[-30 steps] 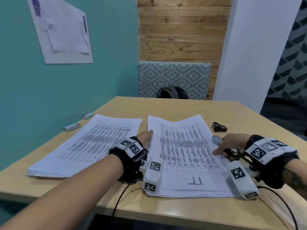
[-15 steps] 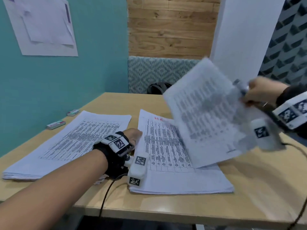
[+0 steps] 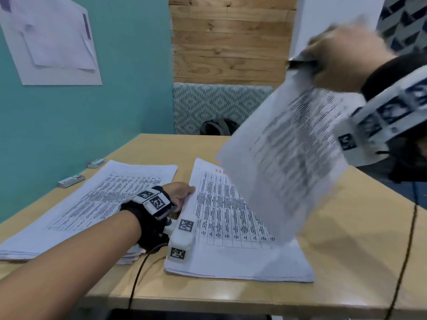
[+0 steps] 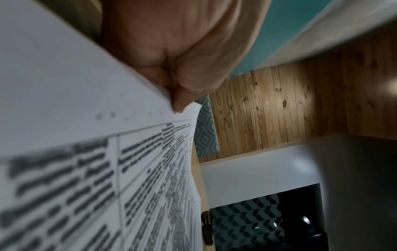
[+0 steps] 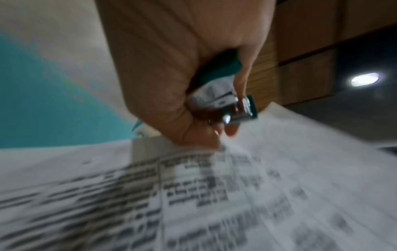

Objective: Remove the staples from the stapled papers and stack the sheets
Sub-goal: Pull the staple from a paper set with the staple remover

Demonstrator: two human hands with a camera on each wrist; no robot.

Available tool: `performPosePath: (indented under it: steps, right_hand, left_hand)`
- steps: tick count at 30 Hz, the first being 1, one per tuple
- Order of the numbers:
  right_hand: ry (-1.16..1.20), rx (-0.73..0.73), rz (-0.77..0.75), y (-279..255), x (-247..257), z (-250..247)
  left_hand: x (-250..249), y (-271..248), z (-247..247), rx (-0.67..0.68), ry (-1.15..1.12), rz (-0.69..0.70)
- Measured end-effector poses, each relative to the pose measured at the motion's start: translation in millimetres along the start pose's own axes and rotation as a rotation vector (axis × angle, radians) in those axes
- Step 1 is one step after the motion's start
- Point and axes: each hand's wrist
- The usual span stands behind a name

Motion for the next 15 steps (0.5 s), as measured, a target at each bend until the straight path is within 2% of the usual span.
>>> performPosePath:
  steps: [2, 5, 7, 9, 10, 12, 14, 15]
  right_hand:
    - [-0.02, 0.192, -0.105, 13.4, 38.2, 20.2]
    - [-0.031, 0.496, -0.216, 19.1, 96.8, 66.8]
    - [0.067, 0.591, -0.27, 14.7, 129.1, 112.0]
    - [0.141, 0.691, -0.303, 8.6, 152.9, 148.0]
    - [0.124, 0.725, -0.362, 6.5, 160.9, 162.1]
    - [0.075, 0.76, -0.463, 4.7, 169.9, 177.6]
    - [0.158, 0.741, -0.459, 5.1, 168.4, 185.1]
    - [0.271, 0.721, -0.436, 4.4, 164.3, 183.9]
  left_hand:
    - [-4.2, -11.1, -1.2, 0.008, -0.06, -0.011]
    - [-2.9, -18.3, -0.4, -0.012, -0.057, 0.049]
    - [-0.9, -13.5, 0.3, 0.031, -0.04, 0.021]
    - [9.1, 21.3, -3.1, 0.076, -0.121, 0.003]
    - [10.5, 25.2, -3.2, 0.097, -0.173, -0.014]
    - [4.5, -2.0, -2.3, 0.126, -0.176, -0.006]
    - [0.4, -15.3, -1.6, 0.175, -0.21, 0.007]
    - [0.1, -15.0, -1.3, 0.198, -0.247, 0.024]
Point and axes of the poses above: each hand's wrist, its own y-axis towards the middle knuckle, its own z-axis out of the palm, x = y × z, and after that the axes turned 13 degrees about y, right-handed
